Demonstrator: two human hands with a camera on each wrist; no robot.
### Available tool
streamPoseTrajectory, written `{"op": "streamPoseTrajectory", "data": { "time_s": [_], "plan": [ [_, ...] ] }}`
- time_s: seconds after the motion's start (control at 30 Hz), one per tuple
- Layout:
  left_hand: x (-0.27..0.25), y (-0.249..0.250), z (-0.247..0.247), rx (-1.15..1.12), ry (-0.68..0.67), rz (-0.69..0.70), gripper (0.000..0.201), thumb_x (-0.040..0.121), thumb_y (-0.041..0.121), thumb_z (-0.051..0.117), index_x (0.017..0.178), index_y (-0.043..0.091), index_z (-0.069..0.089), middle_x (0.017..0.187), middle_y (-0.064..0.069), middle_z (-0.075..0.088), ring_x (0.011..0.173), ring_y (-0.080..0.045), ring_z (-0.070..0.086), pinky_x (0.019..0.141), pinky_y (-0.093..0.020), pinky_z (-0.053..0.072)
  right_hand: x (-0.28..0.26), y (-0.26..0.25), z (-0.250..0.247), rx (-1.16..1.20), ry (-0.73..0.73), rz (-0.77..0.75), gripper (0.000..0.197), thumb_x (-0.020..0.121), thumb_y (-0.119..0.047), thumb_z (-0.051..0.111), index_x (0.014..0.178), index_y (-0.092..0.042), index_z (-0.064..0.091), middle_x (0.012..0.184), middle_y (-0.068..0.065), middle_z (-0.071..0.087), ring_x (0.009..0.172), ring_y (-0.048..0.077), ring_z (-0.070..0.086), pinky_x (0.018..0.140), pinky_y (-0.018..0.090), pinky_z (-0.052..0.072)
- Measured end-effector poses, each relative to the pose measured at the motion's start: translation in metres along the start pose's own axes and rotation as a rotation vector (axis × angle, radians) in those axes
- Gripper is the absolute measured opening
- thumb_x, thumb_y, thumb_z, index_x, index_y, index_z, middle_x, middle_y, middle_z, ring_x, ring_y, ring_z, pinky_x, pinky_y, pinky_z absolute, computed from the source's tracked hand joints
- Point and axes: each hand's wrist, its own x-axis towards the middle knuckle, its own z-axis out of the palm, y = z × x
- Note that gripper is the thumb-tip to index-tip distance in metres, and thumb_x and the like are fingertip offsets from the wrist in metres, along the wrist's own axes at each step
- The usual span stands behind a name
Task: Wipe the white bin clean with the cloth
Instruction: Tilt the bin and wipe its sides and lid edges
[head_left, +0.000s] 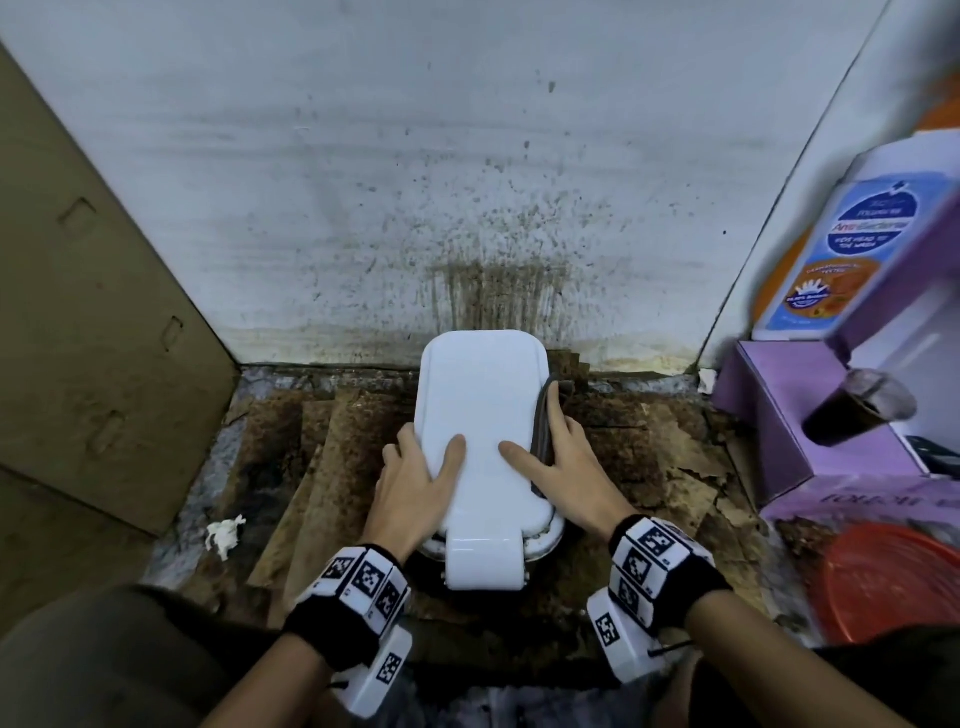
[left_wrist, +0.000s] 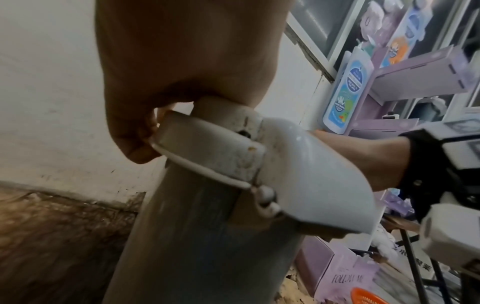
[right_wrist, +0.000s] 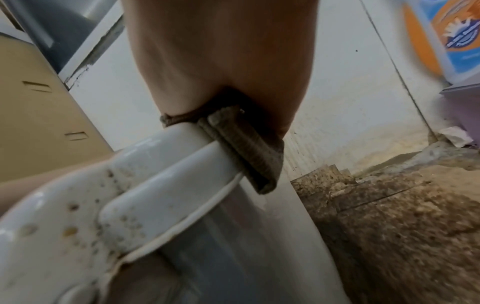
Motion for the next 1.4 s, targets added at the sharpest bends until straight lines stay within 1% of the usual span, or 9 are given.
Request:
{"op": "streamPoseTrajectory", "data": {
  "time_s": [0.3, 0.47, 0.63, 0.73, 0.83, 0.97, 1.07, 1.27, 1.4],
  "plan": [
    [0.004, -0.001, -0.003, -0.078, -0.03, 0.003, 0.065, 0.092, 0.073, 0.047, 0.137, 0.03, 0.03, 0.128, 0.002, 0.043, 0.115, -0.026, 0.055, 0.095, -0.043, 0.048, 0.0, 0.003, 0.005, 0.115, 0.054, -0.016, 0.097, 0.088, -0.062, 0.064, 0.156, -0.051, -0.004, 0.158, -0.01, 0.019, 0.148, 0.022, 0.023, 0.115, 0.052, 0.037],
    [0.005, -0.004, -0.002, -0.102, -0.033, 0.045, 0.066, 0.092, 0.072, 0.048, 0.139, 0.03, 0.03, 0.132, 0.001, 0.044, 0.114, -0.023, 0.057, 0.095, -0.043, 0.05, -0.002, 0.005, 0.01, 0.186, 0.116, -0.027, 0.094, 0.086, -0.061, 0.068, 0.154, -0.057, 0.002, 0.152, -0.015, 0.021, 0.148, 0.021, 0.02, 0.115, 0.058, 0.036],
    [0.013, -0.003, -0.012, -0.065, -0.106, 0.146, 0.074, 0.088, 0.078, 0.048, 0.145, 0.036, 0.026, 0.138, 0.007, 0.043, 0.119, -0.018, 0.055, 0.101, -0.045, 0.049, -0.016, 0.009, 0.021, 0.235, 0.235, -0.026, 0.092, 0.083, -0.063, 0.068, 0.146, -0.068, 0.001, 0.154, -0.008, 0.022, 0.148, 0.021, 0.019, 0.117, 0.058, 0.032],
    [0.025, 0.0, -0.023, -0.036, -0.182, 0.22, 0.074, 0.079, 0.088, 0.047, 0.138, 0.046, 0.03, 0.137, 0.012, 0.045, 0.12, -0.013, 0.056, 0.101, -0.046, 0.051, -0.031, 0.007, 0.037, 0.281, 0.35, 0.01, 0.095, 0.086, -0.059, 0.068, 0.151, -0.06, 0.0, 0.157, -0.007, 0.017, 0.148, 0.023, 0.017, 0.119, 0.055, 0.03],
    [0.036, -0.003, -0.031, 0.003, -0.266, 0.257, 0.078, 0.077, 0.091, 0.049, 0.14, 0.048, 0.031, 0.138, 0.013, 0.049, 0.121, -0.011, 0.058, 0.099, -0.048, 0.053, -0.044, 0.003, 0.052, 0.284, 0.408, 0.037, 0.096, 0.091, -0.051, 0.066, 0.155, -0.05, -0.005, 0.161, -0.006, 0.007, 0.149, 0.018, 0.009, 0.12, 0.047, 0.023],
    [0.045, -0.008, -0.035, 0.045, -0.298, 0.244, 0.081, 0.077, 0.091, 0.049, 0.142, 0.047, 0.03, 0.141, 0.013, 0.048, 0.121, -0.012, 0.059, 0.099, -0.048, 0.054, -0.04, 0.001, 0.06, 0.284, 0.41, 0.033, 0.094, 0.093, -0.052, 0.063, 0.157, -0.047, -0.006, 0.161, -0.005, 0.004, 0.148, 0.017, 0.007, 0.118, 0.046, 0.023],
    [0.046, -0.011, -0.04, 0.077, -0.27, 0.224, 0.08, 0.08, 0.089, 0.047, 0.145, 0.045, 0.031, 0.14, 0.011, 0.047, 0.121, -0.013, 0.057, 0.101, -0.048, 0.051, -0.027, -0.002, 0.06, 0.292, 0.38, 0.023, 0.093, 0.092, -0.055, 0.062, 0.157, -0.048, -0.005, 0.161, -0.007, 0.003, 0.148, 0.016, 0.007, 0.117, 0.042, 0.023],
    [0.037, -0.011, -0.043, 0.317, -0.154, 0.201, 0.079, 0.091, 0.082, 0.033, 0.156, 0.039, 0.022, 0.149, 0.005, 0.044, 0.129, -0.024, 0.053, 0.103, -0.048, 0.044, 0.019, -0.006, 0.026, 0.298, 0.336, 0.047, 0.09, 0.092, -0.062, 0.056, 0.157, -0.048, -0.006, 0.165, -0.005, -0.008, 0.154, 0.023, -0.003, 0.12, 0.05, 0.021],
    [0.019, -0.003, -0.039, 0.387, 0.06, 0.149, 0.087, 0.096, 0.073, 0.036, 0.16, 0.018, 0.015, 0.159, -0.009, 0.037, 0.138, -0.031, 0.048, 0.106, -0.047, 0.04, 0.05, -0.002, 0.001, 0.268, 0.337, 0.03, 0.081, 0.092, -0.066, 0.053, 0.156, -0.05, 0.006, 0.166, -0.001, 0.0, 0.154, 0.027, 0.002, 0.12, 0.056, 0.022]
  ]
}}
